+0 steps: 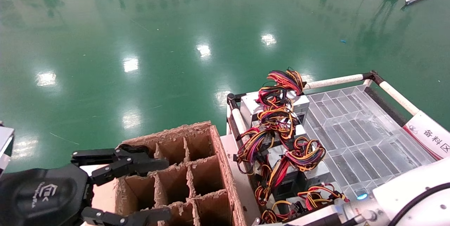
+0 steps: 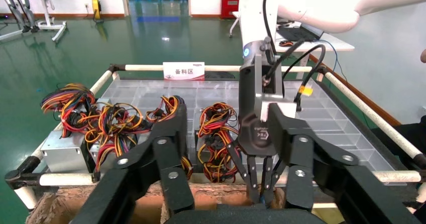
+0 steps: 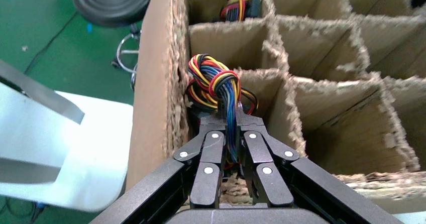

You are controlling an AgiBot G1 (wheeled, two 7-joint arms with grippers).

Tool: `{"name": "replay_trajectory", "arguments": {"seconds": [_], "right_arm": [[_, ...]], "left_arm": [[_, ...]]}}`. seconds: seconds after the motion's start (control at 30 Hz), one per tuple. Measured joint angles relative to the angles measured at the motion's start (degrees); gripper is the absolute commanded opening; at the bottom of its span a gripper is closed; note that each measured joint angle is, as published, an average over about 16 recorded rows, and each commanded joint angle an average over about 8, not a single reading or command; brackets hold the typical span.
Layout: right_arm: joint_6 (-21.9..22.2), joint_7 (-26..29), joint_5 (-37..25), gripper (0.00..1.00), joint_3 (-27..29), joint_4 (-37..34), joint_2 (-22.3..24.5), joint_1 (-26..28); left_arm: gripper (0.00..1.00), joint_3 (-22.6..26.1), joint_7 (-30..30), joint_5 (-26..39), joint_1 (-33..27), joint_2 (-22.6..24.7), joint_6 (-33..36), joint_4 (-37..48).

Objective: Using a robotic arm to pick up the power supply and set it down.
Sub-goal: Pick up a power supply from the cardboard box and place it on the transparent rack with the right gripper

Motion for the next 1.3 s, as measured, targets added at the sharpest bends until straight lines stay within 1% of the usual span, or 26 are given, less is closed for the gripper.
{"name": "replay_trajectory", "arguments": {"seconds": [0.2, 0.43, 0.6, 0.77, 0.9, 1.03, 1.17, 1.3], "right_arm": [[-0.1, -0.2, 4.9, 0.0, 2.3, 0.1, 2.6, 1.4], [-0.4, -1.8, 12.4, 0.0, 6.2, -1.7, 5.5, 4.0], [-0.9, -3.5, 17.4, 0.0, 8.4, -4.7, 6.7, 7.5], [-1.6, -5.1, 20.9, 0.0, 8.7, -9.3, 7.0, 12.7], [-1.8, -6.4, 21.9, 0.0, 7.8, -14.2, 7.0, 18.1], [-1.6, -7.8, 21.5, 0.0, 6.3, -20.4, 6.9, 23.6], [-1.2, -9.7, 19.9, 0.0, 4.7, -27.4, 6.6, 28.7], [-0.6, -12.0, 17.1, 0.0, 3.1, -34.4, 6.4, 33.1]], "left_arm": [[1.0, 0.0, 0.0, 0.0, 0.0, 0.0, 0.0, 0.0], [1.0, 0.0, 0.0, 0.0, 0.0, 0.0, 0.0, 0.0], [1.0, 0.0, 0.0, 0.0, 0.0, 0.0, 0.0, 0.0], [1.0, 0.0, 0.0, 0.0, 0.0, 0.0, 0.0, 0.0], [1.0, 0.0, 0.0, 0.0, 0.0, 0.0, 0.0, 0.0], [1.0, 0.0, 0.0, 0.0, 0.0, 0.0, 0.0, 0.0], [1.0, 0.0, 0.0, 0.0, 0.0, 0.0, 0.0, 0.0], [1.0, 0.0, 0.0, 0.0, 0.0, 0.0, 0.0, 0.0]]}}
